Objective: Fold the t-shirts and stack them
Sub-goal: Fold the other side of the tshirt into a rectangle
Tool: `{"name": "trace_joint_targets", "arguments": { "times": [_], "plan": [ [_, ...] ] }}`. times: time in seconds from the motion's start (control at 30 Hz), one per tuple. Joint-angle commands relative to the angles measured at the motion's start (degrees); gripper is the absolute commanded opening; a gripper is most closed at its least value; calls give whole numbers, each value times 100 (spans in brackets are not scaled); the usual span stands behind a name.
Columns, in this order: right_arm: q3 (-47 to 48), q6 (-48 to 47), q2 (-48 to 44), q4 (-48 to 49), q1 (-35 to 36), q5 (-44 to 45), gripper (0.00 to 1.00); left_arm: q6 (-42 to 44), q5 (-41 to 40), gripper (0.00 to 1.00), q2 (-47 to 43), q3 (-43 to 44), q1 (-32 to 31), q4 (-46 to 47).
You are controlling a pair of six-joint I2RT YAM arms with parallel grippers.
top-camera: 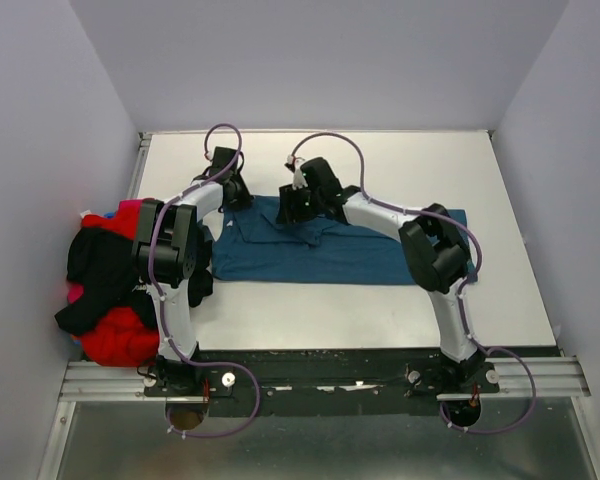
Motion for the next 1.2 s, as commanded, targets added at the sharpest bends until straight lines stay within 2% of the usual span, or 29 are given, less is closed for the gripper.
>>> {"name": "trace_joint_targets", "arguments": {
  "times": [0.0, 0.23, 0.43, 0.83, 1.0, 1.17],
  "plan": [
    [-93, -1109, -199, -201, 530, 1252, 57, 122, -64, 19, -10, 265, 79, -235],
    [319, -1707, 108, -270, 1031, 2385, 55, 158, -46, 19, 52, 344, 88, -314],
    [725, -2006, 478, -526, 1207, 3327, 50, 184, 15, 19, 70, 344, 106, -323],
    [769, -2077, 618, -605, 1251, 3371, 48, 219, 50, 19, 70, 353, 141, -332],
    [567, -2138, 452, -412, 1330, 3284, 52, 228, 59, 19, 78, 379, 150, -358],
    [391, -2226, 311, -235, 1436, 3371, 53, 228, 68, 19, 70, 388, 150, -349]
  ]
}}
